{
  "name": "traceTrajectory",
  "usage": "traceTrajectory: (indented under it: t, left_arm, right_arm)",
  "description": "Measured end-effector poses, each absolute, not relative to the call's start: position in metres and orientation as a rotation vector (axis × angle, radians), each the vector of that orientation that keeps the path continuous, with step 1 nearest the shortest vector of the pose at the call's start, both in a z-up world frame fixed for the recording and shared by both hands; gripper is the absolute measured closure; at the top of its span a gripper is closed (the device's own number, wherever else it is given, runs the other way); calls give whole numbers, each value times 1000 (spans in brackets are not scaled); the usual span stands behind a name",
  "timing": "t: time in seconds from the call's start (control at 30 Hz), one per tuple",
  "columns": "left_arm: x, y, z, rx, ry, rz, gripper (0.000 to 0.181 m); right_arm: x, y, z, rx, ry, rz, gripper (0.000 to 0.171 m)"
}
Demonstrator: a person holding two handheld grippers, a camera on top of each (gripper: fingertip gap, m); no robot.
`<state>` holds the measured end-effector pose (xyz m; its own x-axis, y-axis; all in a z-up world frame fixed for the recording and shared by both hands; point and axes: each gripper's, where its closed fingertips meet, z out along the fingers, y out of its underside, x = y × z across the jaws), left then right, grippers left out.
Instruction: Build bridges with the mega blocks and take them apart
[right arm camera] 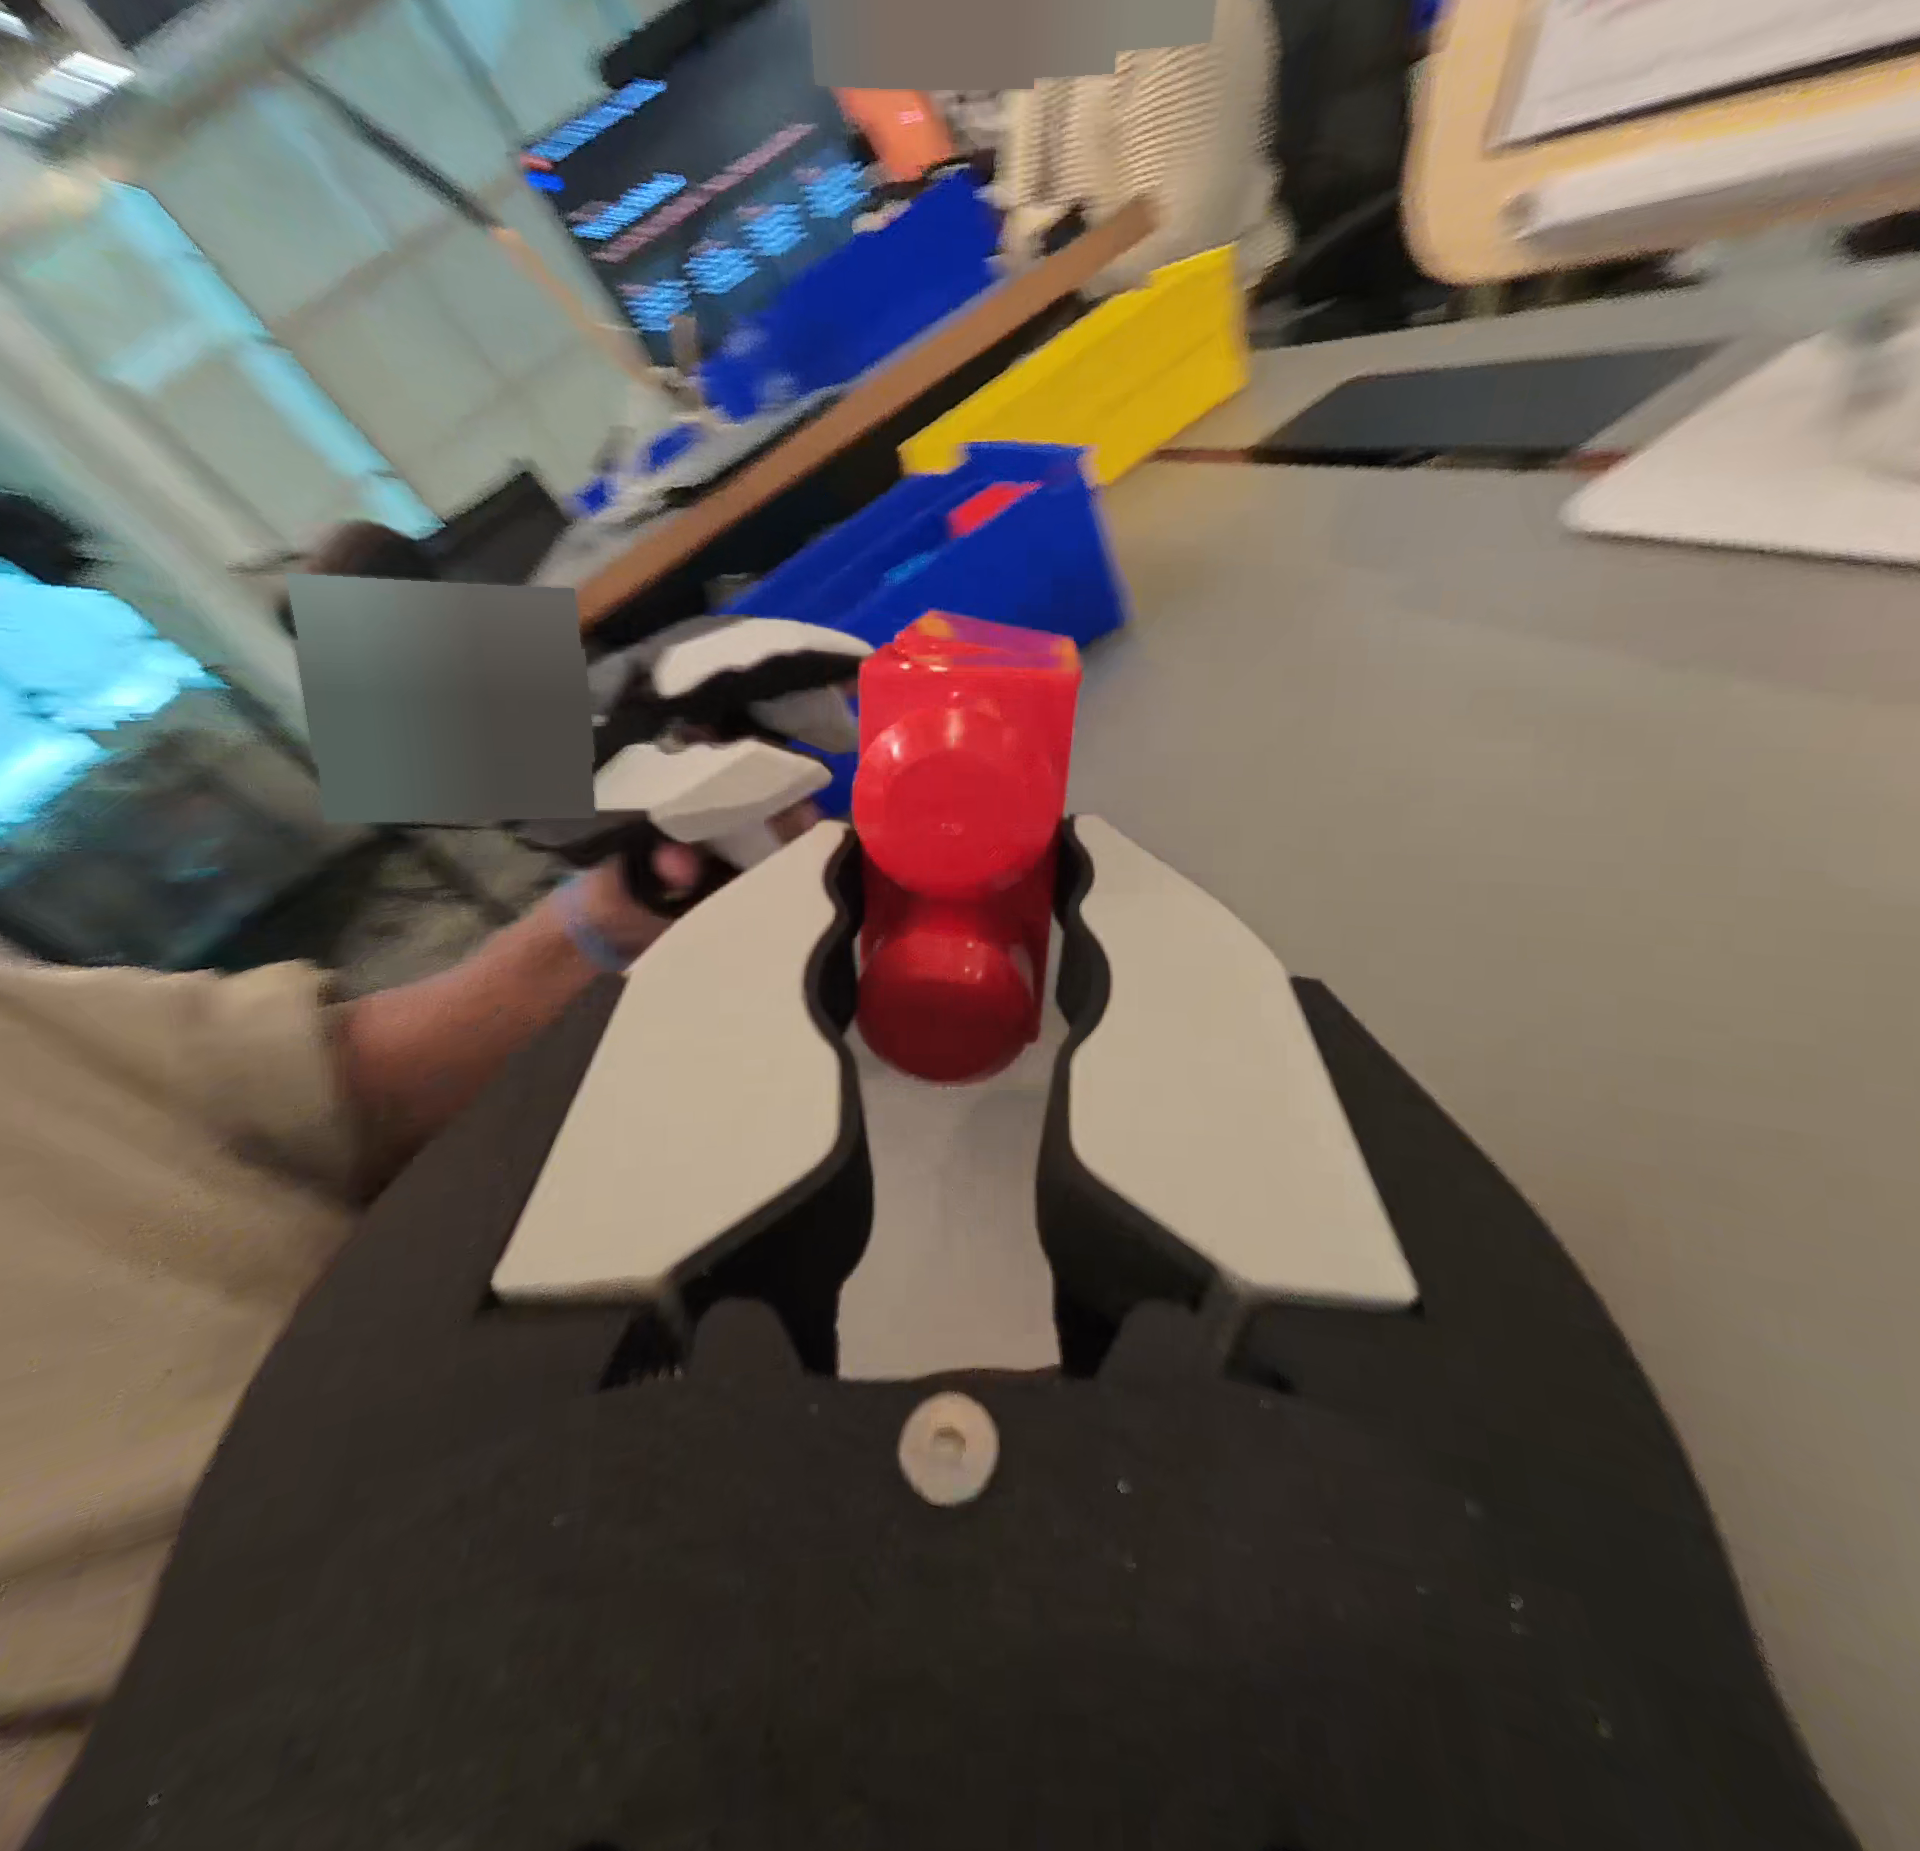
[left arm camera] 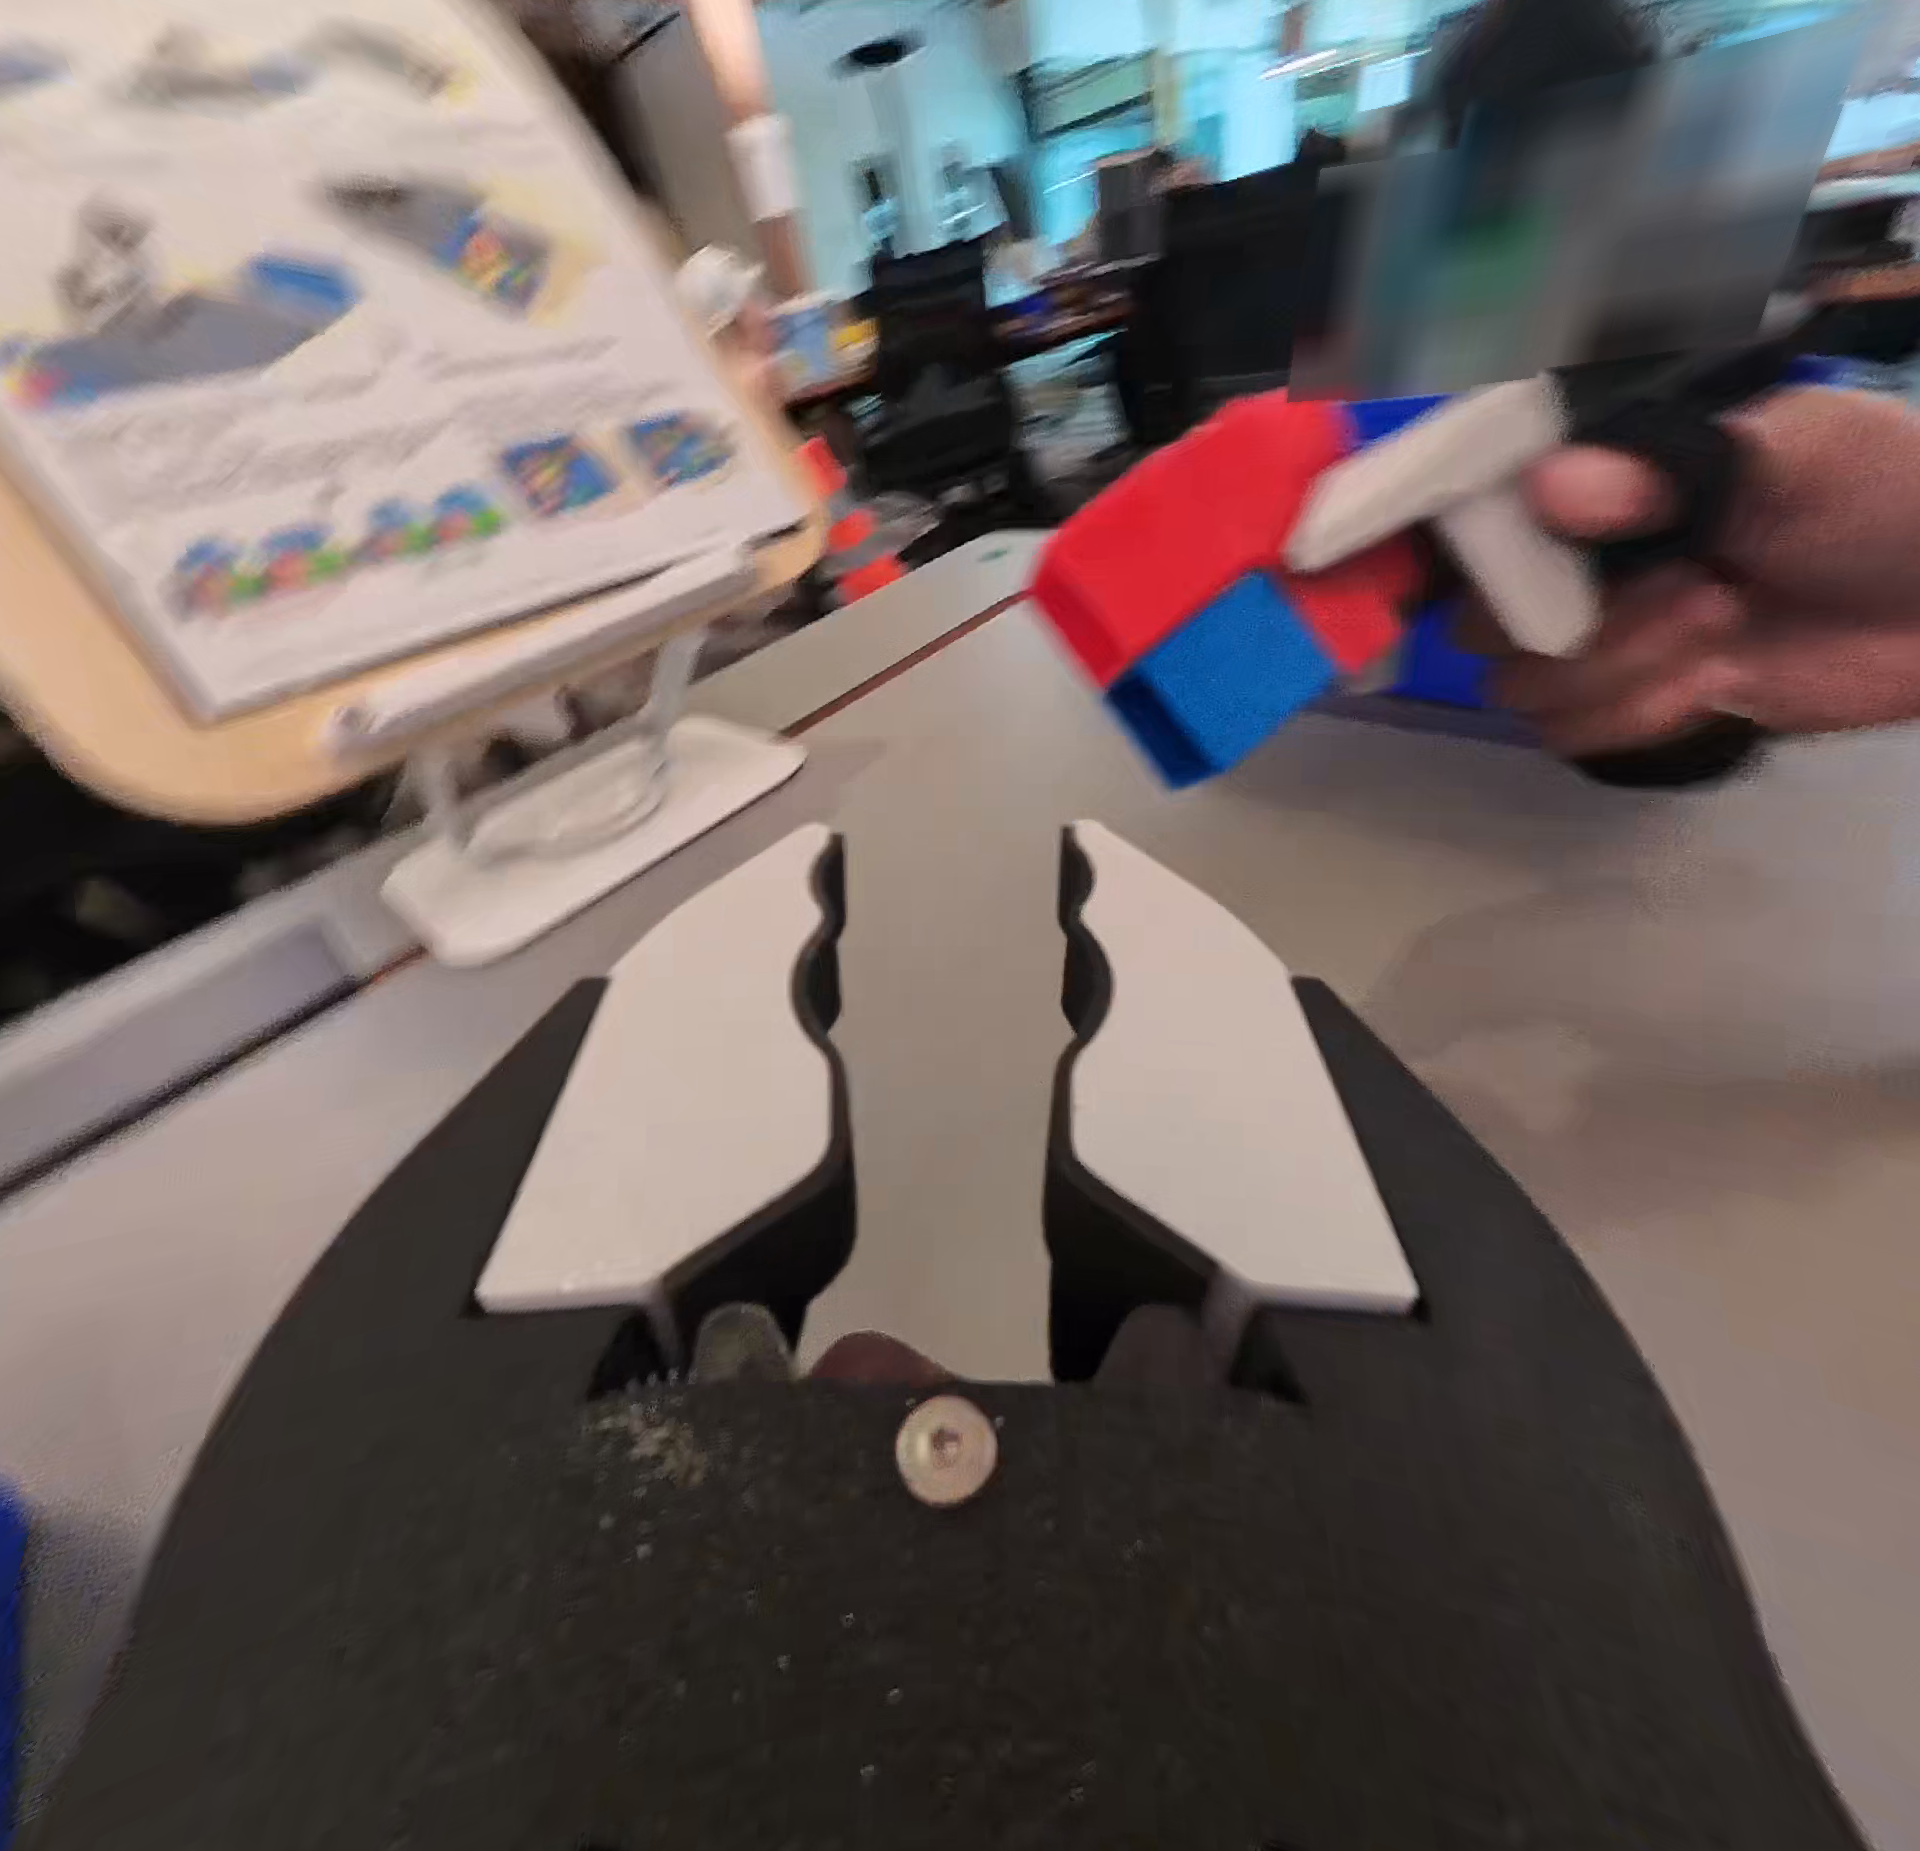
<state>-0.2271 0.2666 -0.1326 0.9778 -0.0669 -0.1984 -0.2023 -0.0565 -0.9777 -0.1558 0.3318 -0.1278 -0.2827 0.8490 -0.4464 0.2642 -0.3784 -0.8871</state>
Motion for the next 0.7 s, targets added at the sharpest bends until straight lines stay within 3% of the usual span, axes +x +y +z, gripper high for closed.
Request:
traceTrajectory:
  t: [0.17, 0.3, 0.7]
  left_arm:
    - [-280, 262, -170, -1735, -385, 142, 107]
    - [-293, 253, -184, -1764, -492, 305, 87]
    - [-286, 249, -180, -1739, -465, 316, 94]
  right_arm:
    - [-148, 365, -164, -1581, -1210, 1125, 136]
    - [-134, 372, -184, -1610, -1106, 893, 136]
    - [-123, 369, -180, -1605, -1070, 840, 136]
